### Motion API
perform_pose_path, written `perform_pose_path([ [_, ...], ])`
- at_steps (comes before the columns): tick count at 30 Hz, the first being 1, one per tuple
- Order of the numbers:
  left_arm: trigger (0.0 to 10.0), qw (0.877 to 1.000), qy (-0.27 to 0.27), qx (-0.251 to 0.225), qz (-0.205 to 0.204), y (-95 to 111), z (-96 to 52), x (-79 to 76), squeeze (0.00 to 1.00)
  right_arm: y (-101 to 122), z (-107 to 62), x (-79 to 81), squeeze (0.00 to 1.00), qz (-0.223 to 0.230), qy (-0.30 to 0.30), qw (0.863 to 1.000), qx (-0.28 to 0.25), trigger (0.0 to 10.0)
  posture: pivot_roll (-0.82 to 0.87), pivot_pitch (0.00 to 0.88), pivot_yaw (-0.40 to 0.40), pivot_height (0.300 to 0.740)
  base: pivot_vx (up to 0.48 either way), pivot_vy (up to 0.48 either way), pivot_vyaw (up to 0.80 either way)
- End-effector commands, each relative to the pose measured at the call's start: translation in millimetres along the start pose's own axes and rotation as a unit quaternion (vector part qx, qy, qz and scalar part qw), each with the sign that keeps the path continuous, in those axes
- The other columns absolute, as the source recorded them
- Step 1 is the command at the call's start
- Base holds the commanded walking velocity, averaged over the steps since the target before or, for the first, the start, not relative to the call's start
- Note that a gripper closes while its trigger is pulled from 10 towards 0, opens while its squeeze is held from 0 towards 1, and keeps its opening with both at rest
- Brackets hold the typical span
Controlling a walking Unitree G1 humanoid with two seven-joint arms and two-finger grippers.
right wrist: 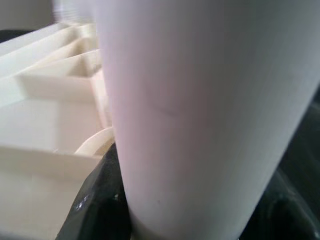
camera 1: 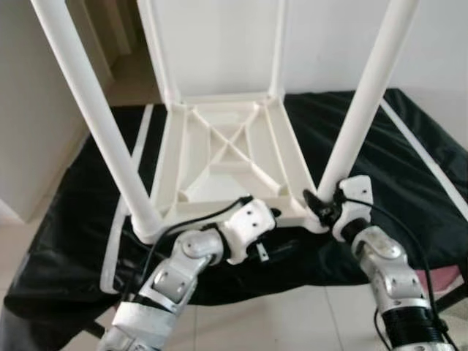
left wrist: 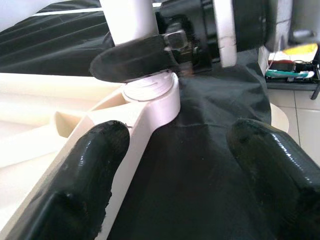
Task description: Building children table
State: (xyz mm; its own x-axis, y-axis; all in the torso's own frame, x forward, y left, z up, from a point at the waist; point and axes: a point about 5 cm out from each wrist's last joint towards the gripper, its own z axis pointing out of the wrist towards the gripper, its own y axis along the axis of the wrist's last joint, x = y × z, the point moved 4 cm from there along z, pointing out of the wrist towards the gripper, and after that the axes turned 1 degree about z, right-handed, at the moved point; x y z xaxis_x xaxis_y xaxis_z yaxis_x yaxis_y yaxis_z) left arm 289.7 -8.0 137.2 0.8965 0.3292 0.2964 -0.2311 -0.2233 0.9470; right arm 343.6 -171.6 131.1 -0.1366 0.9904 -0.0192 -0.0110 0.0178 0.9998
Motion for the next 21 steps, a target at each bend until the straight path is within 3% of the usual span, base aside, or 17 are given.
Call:
perform_pose_path([
  [1, 10.0, 1.000, -0.012, 0.005, -0.002, -2.3, 0.2, -2.7, 0.00, -17.5, -5.6, -10.9, 0.00, 0.025, -0.061, 0.997, 0.037, 10.0, -0.10, 0.000, 0.036, 0.740, 0.000, 0.000, 0.00],
  [2, 10.0, 1.000, -0.013, 0.005, -0.001, -2.3, 0.6, -3.0, 0.00, -22.1, -8.6, -13.0, 0.00, 0.030, -0.103, 0.993, 0.045, 10.0, -0.10, 0.000, 0.039, 0.740, 0.000, 0.000, 0.00],
  [4, 10.0, 1.000, -0.013, 0.005, -0.001, -2.4, 0.7, -3.1, 0.00, -24.1, -10.0, -13.8, 0.00, 0.030, -0.118, 0.991, 0.048, 10.0, -0.10, 0.000, 0.039, 0.740, 0.000, 0.000, 0.00],
  [9, 10.0, 1.000, -0.011, 0.002, -0.001, -0.1, 2.6, -1.3, 0.00, -36.5, -24.8, -15.2, 0.00, 0.057, -0.239, 0.967, 0.061, 10.0, -0.09, 0.000, 0.035, 0.740, 0.000, 0.000, 0.00],
  [14, 10.0, 1.000, -0.011, 0.000, -0.006, -0.2, 2.0, -2.6, 0.00, -34.5, -25.6, -5.6, 0.00, 0.076, -0.240, 0.966, 0.056, 10.0, -0.09, 0.001, 0.040, 0.740, 0.000, 0.000, 0.00],
  [21, 10.0, 1.000, -0.011, -0.003, -0.005, 0.7, 3.0, -1.8, 0.00, -28.8, -27.4, -4.2, 0.00, 0.060, -0.243, 0.967, 0.049, 10.0, -0.10, 0.003, 0.039, 0.740, 0.000, 0.000, 0.00],
])
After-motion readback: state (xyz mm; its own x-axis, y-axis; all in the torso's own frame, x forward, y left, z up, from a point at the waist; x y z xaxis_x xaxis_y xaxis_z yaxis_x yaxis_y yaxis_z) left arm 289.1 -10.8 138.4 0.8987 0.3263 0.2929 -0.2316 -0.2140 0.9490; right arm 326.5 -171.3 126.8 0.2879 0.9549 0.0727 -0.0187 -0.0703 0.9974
